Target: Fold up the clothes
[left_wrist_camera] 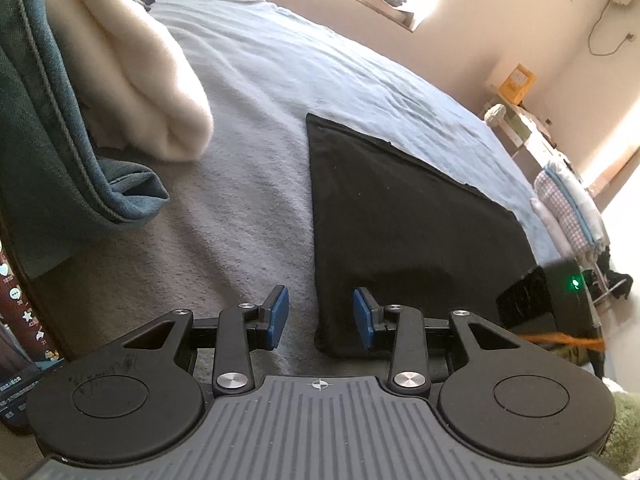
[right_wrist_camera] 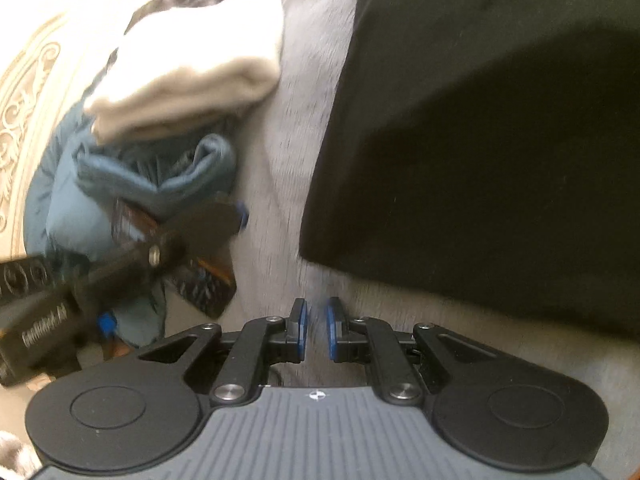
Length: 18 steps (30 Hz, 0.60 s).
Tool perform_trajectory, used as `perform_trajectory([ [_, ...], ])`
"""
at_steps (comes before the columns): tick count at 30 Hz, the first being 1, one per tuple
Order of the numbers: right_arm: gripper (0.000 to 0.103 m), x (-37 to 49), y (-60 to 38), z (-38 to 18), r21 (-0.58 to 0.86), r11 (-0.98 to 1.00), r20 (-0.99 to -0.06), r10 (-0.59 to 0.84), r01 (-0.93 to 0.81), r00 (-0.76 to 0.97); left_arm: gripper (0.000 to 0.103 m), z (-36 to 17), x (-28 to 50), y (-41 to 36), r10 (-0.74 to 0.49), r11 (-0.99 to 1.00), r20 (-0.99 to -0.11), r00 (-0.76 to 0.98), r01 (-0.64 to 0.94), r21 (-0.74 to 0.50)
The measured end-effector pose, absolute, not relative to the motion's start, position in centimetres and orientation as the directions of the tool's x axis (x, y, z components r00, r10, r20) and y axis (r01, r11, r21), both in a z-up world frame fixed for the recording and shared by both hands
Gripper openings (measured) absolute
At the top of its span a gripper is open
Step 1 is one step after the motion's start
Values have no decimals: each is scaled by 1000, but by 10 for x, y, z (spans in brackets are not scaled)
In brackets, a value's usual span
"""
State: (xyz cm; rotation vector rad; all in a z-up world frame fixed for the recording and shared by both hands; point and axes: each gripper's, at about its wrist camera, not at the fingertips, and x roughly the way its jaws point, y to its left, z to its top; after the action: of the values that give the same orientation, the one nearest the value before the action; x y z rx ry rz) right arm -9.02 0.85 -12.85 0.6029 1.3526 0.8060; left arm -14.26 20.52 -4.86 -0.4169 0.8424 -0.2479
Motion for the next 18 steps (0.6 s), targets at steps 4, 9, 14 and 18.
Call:
perform_trajectory([
  [4,11,-94,-23,-108,758,637,-631,771,-141,86,35,-46,-140,199,-393,887,-649,652,83,-454],
  [9,11,-90,-109,-75,738,675,-645,712,-15,279,35,-48,-134,174,-452,870,-627,634,158,-467],
  [14,11,-88,-205,-57,681,709,-703,560,186,439,35,-61,-129,138,-499,859,-647,576,227,-459],
  [18,11,-91,-275,-56,660,645,-734,446,385,513,35,-73,-125,120,-510,856,-670,540,246,-454],
])
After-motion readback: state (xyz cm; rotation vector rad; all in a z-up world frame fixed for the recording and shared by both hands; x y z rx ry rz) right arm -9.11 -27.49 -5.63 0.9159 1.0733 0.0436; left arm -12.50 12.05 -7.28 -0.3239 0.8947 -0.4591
